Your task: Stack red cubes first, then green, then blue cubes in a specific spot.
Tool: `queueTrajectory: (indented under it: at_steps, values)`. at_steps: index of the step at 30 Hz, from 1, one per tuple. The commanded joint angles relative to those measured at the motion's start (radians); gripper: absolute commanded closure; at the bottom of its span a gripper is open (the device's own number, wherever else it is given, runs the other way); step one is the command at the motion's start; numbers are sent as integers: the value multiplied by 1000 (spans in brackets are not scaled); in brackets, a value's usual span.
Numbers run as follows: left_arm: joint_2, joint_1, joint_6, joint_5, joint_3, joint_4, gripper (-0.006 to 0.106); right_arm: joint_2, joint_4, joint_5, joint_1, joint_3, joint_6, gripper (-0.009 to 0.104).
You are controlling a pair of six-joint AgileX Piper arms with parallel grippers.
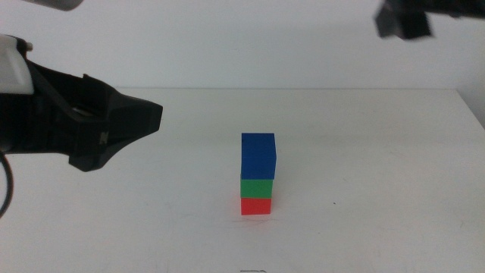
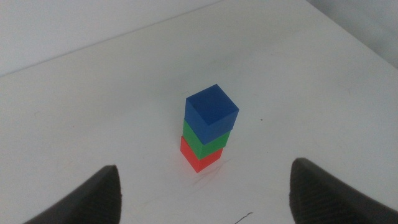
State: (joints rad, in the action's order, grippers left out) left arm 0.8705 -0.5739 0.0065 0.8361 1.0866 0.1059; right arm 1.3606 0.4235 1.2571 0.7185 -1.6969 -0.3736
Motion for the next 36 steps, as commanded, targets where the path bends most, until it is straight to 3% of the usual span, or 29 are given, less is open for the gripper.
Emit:
queueTrajectory:
  at_steps: [1, 11, 24, 29, 36]
  values:
    - [-6, 0, -1, -69, 25, 11, 9, -98, 31, -26, -6, 54, 9, 24]
    - [0, 0, -1, -69, 25, 9, 9, -452, -104, -328, -6, 430, 57, 24]
    - [0, 0, -1, -69, 25, 9, 9, -596, -155, -563, -6, 570, 33, 24]
    - [0, 0, -1, -69, 25, 9, 9, -585, -125, -645, -6, 589, 32, 26]
    - [0, 0, -1, -69, 25, 9, 9, -575, -103, -635, -5, 589, 32, 28]
